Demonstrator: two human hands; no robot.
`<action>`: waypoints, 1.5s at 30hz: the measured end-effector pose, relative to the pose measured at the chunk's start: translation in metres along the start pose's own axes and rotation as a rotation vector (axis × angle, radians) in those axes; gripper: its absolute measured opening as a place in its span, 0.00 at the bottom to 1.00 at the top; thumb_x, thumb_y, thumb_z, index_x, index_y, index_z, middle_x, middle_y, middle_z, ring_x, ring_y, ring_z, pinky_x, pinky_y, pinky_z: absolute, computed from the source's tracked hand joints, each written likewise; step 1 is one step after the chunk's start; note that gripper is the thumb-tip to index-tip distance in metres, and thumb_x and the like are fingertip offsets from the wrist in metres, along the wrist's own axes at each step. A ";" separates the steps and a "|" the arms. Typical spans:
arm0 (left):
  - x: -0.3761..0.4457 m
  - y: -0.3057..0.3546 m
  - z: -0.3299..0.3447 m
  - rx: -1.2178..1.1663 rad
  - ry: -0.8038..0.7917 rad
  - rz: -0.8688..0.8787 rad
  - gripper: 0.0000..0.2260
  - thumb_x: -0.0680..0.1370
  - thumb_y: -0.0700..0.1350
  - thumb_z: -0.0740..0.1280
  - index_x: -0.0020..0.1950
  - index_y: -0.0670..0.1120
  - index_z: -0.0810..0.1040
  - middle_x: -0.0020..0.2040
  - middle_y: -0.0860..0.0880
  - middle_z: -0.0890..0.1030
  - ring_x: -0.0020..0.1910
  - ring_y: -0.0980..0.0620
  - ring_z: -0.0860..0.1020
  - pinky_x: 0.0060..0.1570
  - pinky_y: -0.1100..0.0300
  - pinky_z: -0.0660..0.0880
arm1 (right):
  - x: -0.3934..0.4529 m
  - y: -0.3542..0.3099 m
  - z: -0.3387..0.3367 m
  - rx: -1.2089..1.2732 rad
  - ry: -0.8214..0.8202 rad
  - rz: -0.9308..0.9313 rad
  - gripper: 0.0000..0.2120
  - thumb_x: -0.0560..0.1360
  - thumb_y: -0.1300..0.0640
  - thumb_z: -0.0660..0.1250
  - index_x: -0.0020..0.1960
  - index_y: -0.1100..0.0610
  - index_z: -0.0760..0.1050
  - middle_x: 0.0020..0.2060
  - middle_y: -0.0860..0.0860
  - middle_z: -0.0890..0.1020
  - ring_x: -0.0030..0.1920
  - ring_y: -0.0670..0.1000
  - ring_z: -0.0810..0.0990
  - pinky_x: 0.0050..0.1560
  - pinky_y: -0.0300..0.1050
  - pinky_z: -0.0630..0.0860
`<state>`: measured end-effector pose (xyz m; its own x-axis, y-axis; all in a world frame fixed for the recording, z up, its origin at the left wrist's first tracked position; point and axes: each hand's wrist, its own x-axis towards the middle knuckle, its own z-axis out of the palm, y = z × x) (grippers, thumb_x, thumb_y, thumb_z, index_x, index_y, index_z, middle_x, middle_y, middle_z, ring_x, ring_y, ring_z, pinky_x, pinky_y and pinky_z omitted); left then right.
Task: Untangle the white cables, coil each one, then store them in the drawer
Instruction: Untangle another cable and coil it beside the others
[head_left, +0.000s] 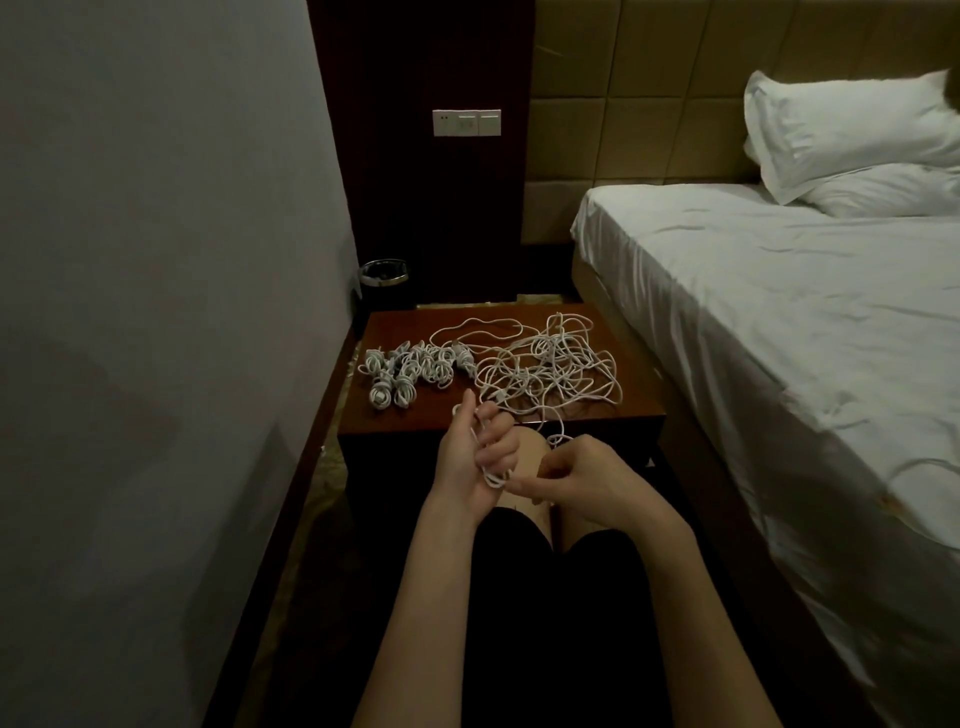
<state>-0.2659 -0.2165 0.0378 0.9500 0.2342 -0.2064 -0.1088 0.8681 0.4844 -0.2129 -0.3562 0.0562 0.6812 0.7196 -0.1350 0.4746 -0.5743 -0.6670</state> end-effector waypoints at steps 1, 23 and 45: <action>-0.001 0.002 -0.001 0.008 -0.012 -0.003 0.20 0.83 0.56 0.51 0.36 0.47 0.65 0.21 0.54 0.61 0.15 0.61 0.58 0.14 0.69 0.53 | -0.001 0.002 -0.005 0.005 -0.018 -0.027 0.18 0.67 0.35 0.70 0.37 0.50 0.83 0.31 0.49 0.82 0.34 0.49 0.79 0.41 0.49 0.78; -0.004 -0.022 0.006 0.781 -0.056 -0.175 0.14 0.84 0.51 0.55 0.47 0.43 0.71 0.27 0.50 0.72 0.19 0.57 0.68 0.18 0.70 0.61 | -0.004 0.008 -0.013 0.027 0.138 -0.145 0.06 0.69 0.56 0.76 0.44 0.51 0.80 0.38 0.46 0.81 0.39 0.41 0.80 0.45 0.42 0.78; -0.001 -0.011 -0.010 0.550 -0.133 -0.186 0.20 0.82 0.54 0.55 0.31 0.49 0.62 0.21 0.54 0.60 0.16 0.61 0.57 0.15 0.69 0.52 | -0.003 0.018 -0.013 0.185 0.363 -0.057 0.04 0.76 0.52 0.69 0.42 0.49 0.79 0.34 0.46 0.80 0.36 0.42 0.78 0.38 0.34 0.72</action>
<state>-0.2684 -0.2219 0.0247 0.9709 0.0123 -0.2393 0.1971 0.5267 0.8269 -0.1993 -0.3743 0.0539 0.8249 0.5447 0.1509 0.4311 -0.4337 -0.7912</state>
